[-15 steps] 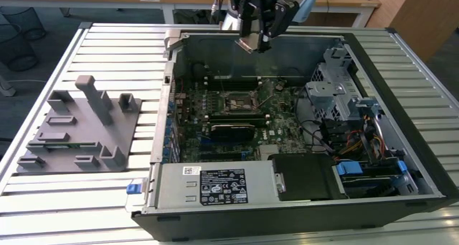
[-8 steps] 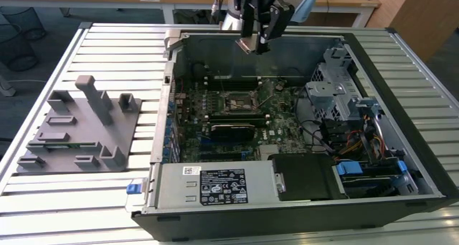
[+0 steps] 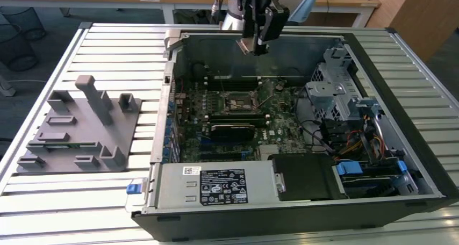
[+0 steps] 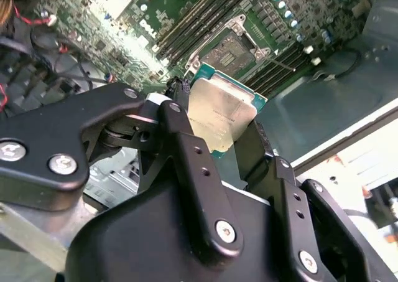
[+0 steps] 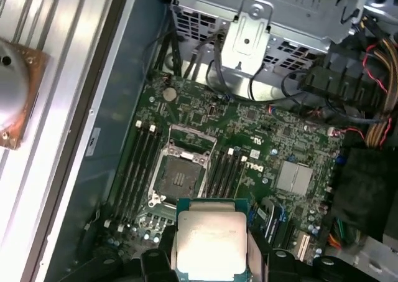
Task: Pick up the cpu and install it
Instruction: 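Place the cpu into insertion slot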
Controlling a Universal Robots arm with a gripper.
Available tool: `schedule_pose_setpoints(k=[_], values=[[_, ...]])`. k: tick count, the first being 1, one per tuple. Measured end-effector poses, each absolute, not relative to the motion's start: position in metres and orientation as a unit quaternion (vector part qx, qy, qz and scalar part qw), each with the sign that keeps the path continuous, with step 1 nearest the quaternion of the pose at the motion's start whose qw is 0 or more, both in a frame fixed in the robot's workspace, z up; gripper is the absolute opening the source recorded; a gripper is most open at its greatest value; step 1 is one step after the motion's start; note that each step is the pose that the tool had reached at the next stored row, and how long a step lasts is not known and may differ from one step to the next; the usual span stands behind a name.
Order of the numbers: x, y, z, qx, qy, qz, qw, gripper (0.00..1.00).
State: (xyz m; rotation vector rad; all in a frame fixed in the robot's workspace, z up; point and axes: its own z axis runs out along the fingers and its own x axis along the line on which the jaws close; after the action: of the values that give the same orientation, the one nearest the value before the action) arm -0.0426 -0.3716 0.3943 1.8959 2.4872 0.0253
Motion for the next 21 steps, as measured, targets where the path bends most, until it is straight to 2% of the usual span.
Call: schedule_pose_setpoints(k=[21], values=[[-0.0427,-0.3709,0.3897,0.720,0.694,0.007,0.008,0.54]])
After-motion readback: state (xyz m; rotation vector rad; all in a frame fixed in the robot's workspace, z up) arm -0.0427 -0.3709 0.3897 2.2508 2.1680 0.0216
